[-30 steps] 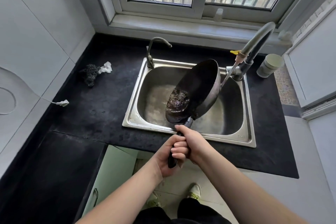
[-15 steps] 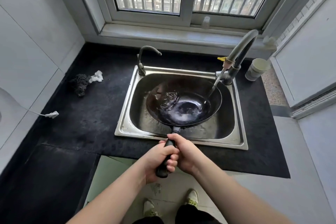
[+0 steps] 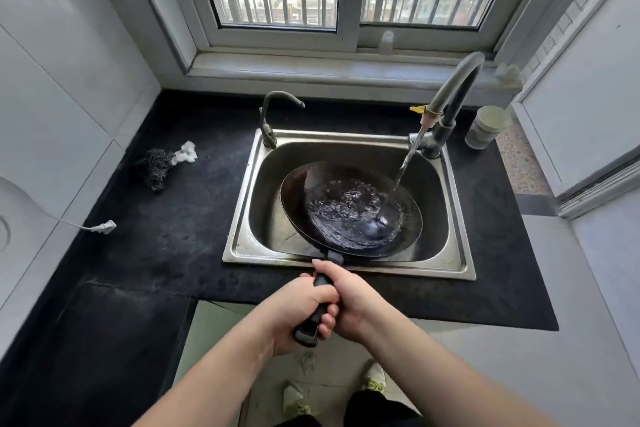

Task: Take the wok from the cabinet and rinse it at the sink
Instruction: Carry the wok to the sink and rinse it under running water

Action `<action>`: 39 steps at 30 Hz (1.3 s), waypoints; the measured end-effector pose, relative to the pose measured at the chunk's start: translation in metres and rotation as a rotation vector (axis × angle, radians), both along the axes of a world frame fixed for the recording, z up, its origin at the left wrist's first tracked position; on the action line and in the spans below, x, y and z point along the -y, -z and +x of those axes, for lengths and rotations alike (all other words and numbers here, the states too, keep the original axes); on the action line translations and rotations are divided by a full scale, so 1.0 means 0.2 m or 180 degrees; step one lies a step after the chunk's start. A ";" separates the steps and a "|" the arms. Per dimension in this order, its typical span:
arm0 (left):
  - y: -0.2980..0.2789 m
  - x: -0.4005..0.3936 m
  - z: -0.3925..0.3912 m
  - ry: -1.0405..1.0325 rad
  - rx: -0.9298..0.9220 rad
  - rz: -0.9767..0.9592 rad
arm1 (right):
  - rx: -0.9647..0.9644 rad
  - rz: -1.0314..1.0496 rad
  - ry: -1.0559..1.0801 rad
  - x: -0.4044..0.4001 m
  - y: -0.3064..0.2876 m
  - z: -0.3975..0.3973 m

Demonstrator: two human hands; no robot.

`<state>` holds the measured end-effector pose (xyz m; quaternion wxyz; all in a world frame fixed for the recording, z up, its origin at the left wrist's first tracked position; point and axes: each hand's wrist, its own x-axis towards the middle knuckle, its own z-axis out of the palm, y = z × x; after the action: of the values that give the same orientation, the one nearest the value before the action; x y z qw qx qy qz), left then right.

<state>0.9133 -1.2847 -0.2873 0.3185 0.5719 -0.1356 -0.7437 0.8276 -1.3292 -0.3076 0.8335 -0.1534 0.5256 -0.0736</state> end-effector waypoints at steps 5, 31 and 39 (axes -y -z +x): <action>-0.07 0.02 0.01 -0.0204 -0.0515 0.0175 | -0.0133 -0.0062 0.0279 0.01 -0.06 -0.01; 0.17 -0.25 -0.30 -0.0526 -0.0993 -0.0374 | -0.1053 -0.1105 -0.0493 -0.18 0.02 -0.26; 0.27 -0.24 -0.33 -0.0021 0.0122 -0.0955 | -0.0570 -0.1304 -0.0410 -0.16 0.19 -0.32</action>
<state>0.8479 -1.2371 -0.3420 0.4002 0.5324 -0.2495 -0.7030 0.7634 -1.2978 -0.3457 0.7380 -0.3585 0.5607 -0.1116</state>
